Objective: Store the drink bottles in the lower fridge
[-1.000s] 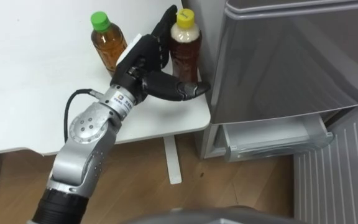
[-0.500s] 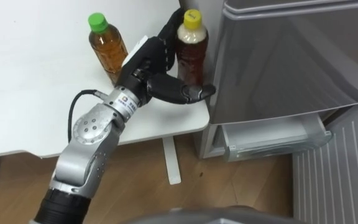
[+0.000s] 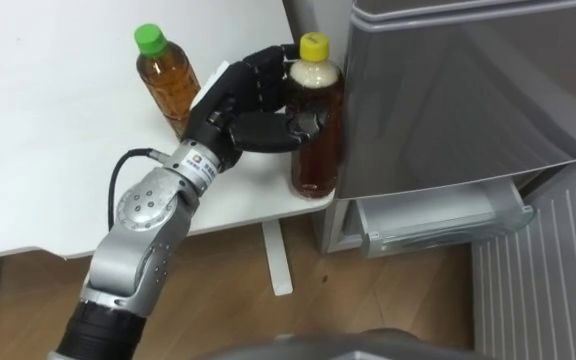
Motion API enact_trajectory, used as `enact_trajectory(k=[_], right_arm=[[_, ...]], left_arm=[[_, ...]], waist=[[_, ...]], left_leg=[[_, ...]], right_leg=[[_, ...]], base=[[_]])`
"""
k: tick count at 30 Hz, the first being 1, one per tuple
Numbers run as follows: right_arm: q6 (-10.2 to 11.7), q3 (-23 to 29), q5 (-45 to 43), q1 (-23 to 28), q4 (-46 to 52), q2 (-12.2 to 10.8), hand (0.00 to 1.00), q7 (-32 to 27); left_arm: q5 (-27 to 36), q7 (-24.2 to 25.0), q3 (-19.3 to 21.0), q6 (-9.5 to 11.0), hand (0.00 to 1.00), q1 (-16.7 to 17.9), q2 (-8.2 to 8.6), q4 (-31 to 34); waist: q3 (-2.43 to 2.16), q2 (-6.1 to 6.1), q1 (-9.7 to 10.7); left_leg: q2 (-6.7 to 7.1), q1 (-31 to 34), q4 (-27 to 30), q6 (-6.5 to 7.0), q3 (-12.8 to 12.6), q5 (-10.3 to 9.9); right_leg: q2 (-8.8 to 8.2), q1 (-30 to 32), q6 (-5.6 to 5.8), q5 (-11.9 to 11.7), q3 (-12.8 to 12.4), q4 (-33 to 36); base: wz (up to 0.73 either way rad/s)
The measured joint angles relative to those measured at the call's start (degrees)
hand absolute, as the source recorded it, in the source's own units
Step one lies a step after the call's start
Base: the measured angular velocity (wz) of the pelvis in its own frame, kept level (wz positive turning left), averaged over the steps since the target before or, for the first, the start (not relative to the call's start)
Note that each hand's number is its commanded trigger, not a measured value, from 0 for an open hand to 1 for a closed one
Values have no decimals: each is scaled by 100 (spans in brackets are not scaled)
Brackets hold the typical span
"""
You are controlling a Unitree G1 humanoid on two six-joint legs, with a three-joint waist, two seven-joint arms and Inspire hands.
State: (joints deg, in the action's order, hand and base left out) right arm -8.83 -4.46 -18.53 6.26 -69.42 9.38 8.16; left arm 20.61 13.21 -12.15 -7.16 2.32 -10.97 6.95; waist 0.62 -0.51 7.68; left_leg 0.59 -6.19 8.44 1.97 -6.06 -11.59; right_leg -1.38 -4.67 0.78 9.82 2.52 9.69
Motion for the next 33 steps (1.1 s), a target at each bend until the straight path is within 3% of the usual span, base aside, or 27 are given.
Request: enact_trajectory(k=[12,24,33], right_arm=[[0,-66,2,-35,0,-3,0,-4],[20,-61,-5,-122,-53,-10,0,22],[6,-218,-131,-303,317,60,0,136]], left_arm=[[6,-5,3,-51,100,-29,-3,-17],[-7,-20,-23,-51,100,-29,-67,-16],[133,-13,-60,-49,100,-29,-153,-14]], waist=[[26,53,1],[22,56,9],[0,94,-109]], left_leg=[[5,64,20,1,-2,1],[7,53,64,2,-7,2],[3,152,80,2,-5,1]], right_leg=[[-6,90,1,0,-10,-4],[-19,59,2,1,-4,-2],[-10,173,6,4,-10,53]], base=[[0],[0],[0]])
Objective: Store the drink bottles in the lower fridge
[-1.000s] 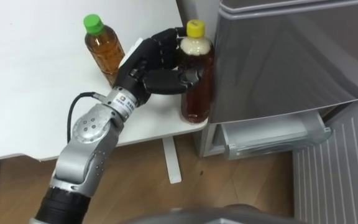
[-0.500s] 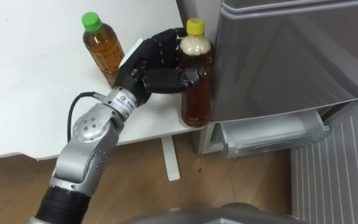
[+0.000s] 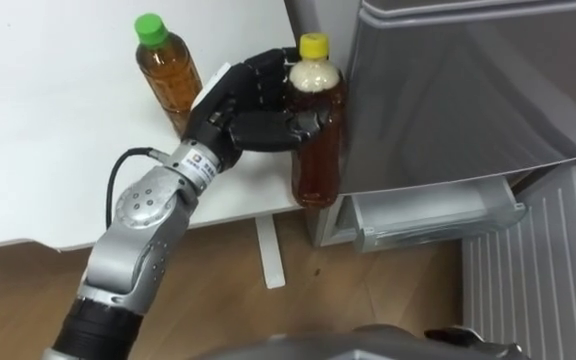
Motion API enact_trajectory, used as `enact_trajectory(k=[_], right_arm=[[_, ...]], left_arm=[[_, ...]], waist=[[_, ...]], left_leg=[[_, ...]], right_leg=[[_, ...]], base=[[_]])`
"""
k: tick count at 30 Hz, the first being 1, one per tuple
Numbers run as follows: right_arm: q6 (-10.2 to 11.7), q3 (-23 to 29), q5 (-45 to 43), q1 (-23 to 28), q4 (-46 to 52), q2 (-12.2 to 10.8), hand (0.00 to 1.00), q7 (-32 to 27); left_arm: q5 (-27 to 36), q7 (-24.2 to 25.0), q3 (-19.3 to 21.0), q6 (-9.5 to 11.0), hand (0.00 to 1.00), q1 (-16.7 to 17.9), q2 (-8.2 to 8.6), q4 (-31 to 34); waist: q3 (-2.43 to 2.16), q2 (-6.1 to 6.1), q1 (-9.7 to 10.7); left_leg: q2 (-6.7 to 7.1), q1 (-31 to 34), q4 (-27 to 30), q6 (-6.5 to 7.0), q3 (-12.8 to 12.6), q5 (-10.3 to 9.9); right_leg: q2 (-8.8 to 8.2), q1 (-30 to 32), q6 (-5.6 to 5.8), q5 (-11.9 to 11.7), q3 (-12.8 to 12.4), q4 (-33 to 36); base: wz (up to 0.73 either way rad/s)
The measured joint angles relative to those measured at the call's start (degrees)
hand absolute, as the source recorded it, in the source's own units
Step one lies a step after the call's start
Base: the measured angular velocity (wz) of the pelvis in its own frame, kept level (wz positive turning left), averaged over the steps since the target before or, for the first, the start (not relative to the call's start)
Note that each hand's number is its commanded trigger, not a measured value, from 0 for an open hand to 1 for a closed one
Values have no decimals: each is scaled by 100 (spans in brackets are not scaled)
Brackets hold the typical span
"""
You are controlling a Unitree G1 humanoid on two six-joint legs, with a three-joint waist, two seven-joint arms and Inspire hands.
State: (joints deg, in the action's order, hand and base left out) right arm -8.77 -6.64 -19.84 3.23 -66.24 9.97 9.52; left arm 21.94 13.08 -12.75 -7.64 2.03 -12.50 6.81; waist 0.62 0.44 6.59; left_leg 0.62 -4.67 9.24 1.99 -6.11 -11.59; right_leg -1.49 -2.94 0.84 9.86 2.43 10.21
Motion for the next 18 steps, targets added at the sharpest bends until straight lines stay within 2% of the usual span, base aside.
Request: enact_trajectory(k=[6,13,18], right_arm=[[52,-282,-11,-6,312,175,0,182],[46,-654,-301,194,1658,437,0,605],[45,-684,-519,438,2490,593,0,866]], left_arm=[[105,50,-143,8,100,-5,37,20],[97,88,-230,58,100,-4,21,71],[91,126,-396,92,100,9,19,70]], waist=[[4,3,-230],[1,-1,-277],[-3,-8,-434]], left_leg=[[-5,52,57,0,-9,1],[-5,115,91,0,-21,1],[-6,112,91,0,-19,1]], right_leg=[[-9,12,-3,-1,42,43],[-19,49,-4,-2,87,61],[-20,38,-4,-2,90,48]], base=[[2],[3],[0]])
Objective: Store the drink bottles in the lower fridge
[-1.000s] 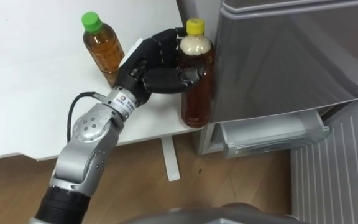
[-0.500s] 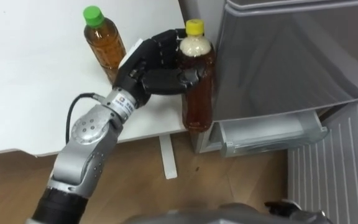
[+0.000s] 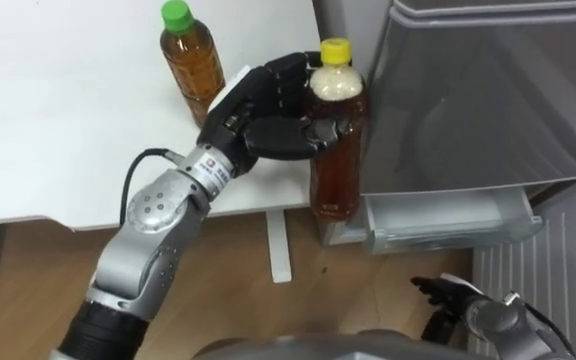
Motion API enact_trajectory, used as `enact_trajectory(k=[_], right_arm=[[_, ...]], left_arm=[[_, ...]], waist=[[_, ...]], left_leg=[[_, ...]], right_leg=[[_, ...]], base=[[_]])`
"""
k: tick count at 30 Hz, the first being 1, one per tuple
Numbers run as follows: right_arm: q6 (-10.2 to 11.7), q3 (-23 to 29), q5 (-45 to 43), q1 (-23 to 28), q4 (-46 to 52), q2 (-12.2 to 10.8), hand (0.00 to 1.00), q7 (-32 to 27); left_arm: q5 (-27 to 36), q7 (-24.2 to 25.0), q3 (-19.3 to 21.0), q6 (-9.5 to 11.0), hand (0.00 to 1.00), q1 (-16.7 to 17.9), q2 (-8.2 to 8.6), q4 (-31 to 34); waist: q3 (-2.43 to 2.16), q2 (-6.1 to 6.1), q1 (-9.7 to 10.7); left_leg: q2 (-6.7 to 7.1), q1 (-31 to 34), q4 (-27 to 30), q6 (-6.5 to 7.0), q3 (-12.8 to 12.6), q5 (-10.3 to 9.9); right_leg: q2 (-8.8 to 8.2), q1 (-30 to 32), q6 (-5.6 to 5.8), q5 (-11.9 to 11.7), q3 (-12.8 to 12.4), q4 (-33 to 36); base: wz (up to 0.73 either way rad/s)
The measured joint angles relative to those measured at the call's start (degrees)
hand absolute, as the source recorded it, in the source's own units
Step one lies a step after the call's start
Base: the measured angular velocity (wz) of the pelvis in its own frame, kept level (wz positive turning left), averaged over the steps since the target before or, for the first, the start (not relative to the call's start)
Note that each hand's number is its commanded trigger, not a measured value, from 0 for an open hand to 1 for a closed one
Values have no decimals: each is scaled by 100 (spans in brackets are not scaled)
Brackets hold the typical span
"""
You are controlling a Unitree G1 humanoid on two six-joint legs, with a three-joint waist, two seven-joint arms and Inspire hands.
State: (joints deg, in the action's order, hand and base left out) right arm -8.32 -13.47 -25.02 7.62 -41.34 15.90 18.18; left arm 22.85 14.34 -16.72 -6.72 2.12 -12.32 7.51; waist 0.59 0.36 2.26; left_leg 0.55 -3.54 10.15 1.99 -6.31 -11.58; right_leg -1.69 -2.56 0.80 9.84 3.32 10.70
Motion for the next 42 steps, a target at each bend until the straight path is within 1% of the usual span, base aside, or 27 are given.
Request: enact_trajectory(k=[2,4,7,9,13,15,17,19,21,22,23,24,26,29,33,35,39,42], right_arm=[[0,1,-6,0,47,35,0,72],[-1,0,-31,10,133,53,0,116],[-1,7,-35,167,544,147,0,220],[-1,9,-46,216,695,183,0,280],[-9,17,-56,277,973,253,0,468],[-11,27,-56,276,1095,272,0,545],[-11,73,-58,275,1223,273,0,659],[-11,135,-43,270,1361,266,0,763],[4,243,251,263,1634,178,0,971],[53,273,523,228,1796,79,0,1092],[111,249,812,166,1847,-104,0,1202],[132,208,971,128,1859,-178,0,1253],[144,18,1655,2,1885,-352,0,1493],[154,-106,2135,-136,1892,-430,0,1742],[197,-105,2463,-147,1916,-449,0,1861],[207,-107,2685,-147,1968,-448,0,1958],[221,-168,2836,-146,1968,-474,0,2022],[221,-219,2964,-151,1984,-468,0,2076]], left_arm=[[1,37,-51,3,100,1,-1,0],[1,39,-55,5,100,1,-1,0],[1,58,-49,41,100,58,-1,0],[0,136,-44,44,100,107,-29,0],[-5,307,-46,48,100,225,-154,0],[-3,403,-47,59,100,277,-229,0],[-5,477,-48,59,100,317,-305,-1],[-7,516,-49,65,100,319,-339,-1],[-16,530,-47,90,100,318,-374,0],[-50,539,-47,93,100,318,-390,0],[-104,568,-50,92,100,320,-389,-1],[-104,593,-52,92,100,320,-389,-1],[-102,690,-70,92,100,330,-380,-1],[-105,791,-101,92,100,393,-382,-2],[-112,893,-150,92,100,489,-372,-6],[-107,908,-167,91,100,500,-361,-16],[-101,905,-243,92,100,499,-350,-33],[-102,904,-256,93,100,497,-281,-31]], waist=[[0,0,-81],[0,1,-106],[1,2,-126],[1,3,-133],[4,14,-144],[8,30,-145],[9,71,-147],[8,81,-160],[8,80,-163],[6,81,-154],[6,81,-151],[5,79,-137],[-1,60,-131],[0,63,-115],[2,56,-99],[11,31,-74],[11,7,-64],[11,8,-64]], left_leg=[[1,0,0,0,0,0],[1,-2,-2,0,2,0],[-17,-12,-1,0,-17,0],[-22,-21,0,0,-38,0],[-25,-33,9,0,-153,0],[-25,-25,19,0,-160,0],[-25,-29,30,0,-159,0],[-50,-32,34,-1,-150,0],[-58,-32,36,-2,-135,-1],[-66,-35,35,-4,-126,-2],[-74,-46,35,-9,-118,-5],[-76,-47,36,-10,-117,-5],[-72,-32,47,-10,-115,-5],[-67,-16,47,-9,-98,-6],[-76,-4,46,-12,-103,-26],[-79,12,46,-13,-100,-29],[-80,14,43,-13,-106,-28],[-80,13,43,-13,-107,-28]], right_leg=[[-2,-2,0,0,2,-6],[-3,-2,0,0,6,-3],[-7,-2,0,2,4,1],[-7,-1,0,1,-4,2],[-9,9,-1,2,-14,26],[-10,57,-10,10,-15,61],[-17,67,-15,40,-6,109],[-16,73,-15,40,-5,109],[-11,77,-15,40,0,102],[-1,66,-17,38,8,95],[7,46,-26,34,18,97],[9,41,-28,33,19,95],[9,44,-31,31,18,95],[2,44,-31,31,21,90],[9,51,-31,30,22,95],[9,47,-32,29,41,100],[4,43,-33,29,69,110],[-3,45,-33,29,91,119]], base=[[0],[0],[-1],[-4],[-4],[-2],[0],[0],[0],[0],[3],[4],[6],[1],[-2],[0],[2],[0]])
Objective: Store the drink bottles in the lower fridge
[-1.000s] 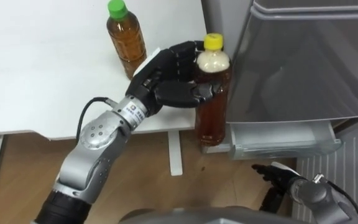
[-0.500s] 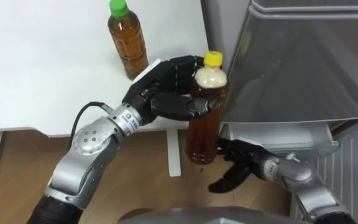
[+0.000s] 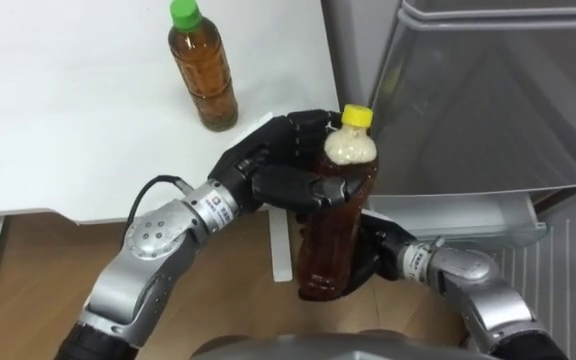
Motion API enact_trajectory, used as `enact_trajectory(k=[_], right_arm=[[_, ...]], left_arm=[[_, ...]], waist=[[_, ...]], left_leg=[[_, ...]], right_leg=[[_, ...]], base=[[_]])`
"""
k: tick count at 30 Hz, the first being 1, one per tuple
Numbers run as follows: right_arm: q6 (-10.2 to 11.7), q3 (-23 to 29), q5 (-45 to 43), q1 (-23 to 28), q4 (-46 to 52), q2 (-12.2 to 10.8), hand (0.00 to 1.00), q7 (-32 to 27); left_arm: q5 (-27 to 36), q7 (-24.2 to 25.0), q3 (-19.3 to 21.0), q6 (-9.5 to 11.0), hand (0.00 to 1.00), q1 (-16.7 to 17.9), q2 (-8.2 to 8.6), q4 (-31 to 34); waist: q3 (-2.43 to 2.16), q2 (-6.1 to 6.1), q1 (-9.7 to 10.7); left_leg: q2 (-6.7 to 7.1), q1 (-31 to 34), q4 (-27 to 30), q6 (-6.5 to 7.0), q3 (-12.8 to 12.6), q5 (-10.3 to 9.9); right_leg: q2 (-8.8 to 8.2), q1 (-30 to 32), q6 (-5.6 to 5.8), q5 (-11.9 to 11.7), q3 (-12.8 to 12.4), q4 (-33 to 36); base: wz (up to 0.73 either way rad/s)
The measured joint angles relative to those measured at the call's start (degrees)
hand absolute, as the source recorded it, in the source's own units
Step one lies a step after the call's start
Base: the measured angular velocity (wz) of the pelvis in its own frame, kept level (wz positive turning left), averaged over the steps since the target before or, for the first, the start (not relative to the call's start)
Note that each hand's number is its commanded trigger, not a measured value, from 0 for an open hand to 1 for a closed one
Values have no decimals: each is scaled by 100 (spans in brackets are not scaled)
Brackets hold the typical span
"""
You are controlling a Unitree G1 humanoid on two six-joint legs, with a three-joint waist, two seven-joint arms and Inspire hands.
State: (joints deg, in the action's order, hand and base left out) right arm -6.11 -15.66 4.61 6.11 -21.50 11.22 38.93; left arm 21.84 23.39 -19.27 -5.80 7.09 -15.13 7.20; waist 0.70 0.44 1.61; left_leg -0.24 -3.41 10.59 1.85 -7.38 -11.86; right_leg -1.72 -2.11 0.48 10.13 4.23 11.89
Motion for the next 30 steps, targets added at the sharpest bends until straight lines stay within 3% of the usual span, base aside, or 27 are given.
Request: enact_trajectory(k=[3,8,24,30], right_arm=[[0,-23,95,-65,2,2,0,63],[0,-136,412,-68,4,-1,0,189],[2,-363,395,-62,18,167,0,436],[61,-336,455,-48,48,255,0,672]], left_arm=[[-1,-2,-2,72,100,-17,38,0],[-3,-5,-50,192,100,-28,94,1],[-266,-48,-311,397,100,-27,87,2],[-1005,-356,-223,603,100,-61,92,9]], waist=[[5,13,3],[52,107,5],[33,178,-30],[-5,253,-39]], left_leg=[[1,-6,-4,0,14,0],[1,-15,-10,0,24,0],[3,-10,-6,2,43,-1],[-1,95,81,2,43,-2]], right_leg=[[0,-2,0,0,-6,2],[4,-17,0,0,4,-12],[-6,22,0,0,71,46],[-12,94,-4,-3,100,76]], base=[[0],[0],[0],[0]])
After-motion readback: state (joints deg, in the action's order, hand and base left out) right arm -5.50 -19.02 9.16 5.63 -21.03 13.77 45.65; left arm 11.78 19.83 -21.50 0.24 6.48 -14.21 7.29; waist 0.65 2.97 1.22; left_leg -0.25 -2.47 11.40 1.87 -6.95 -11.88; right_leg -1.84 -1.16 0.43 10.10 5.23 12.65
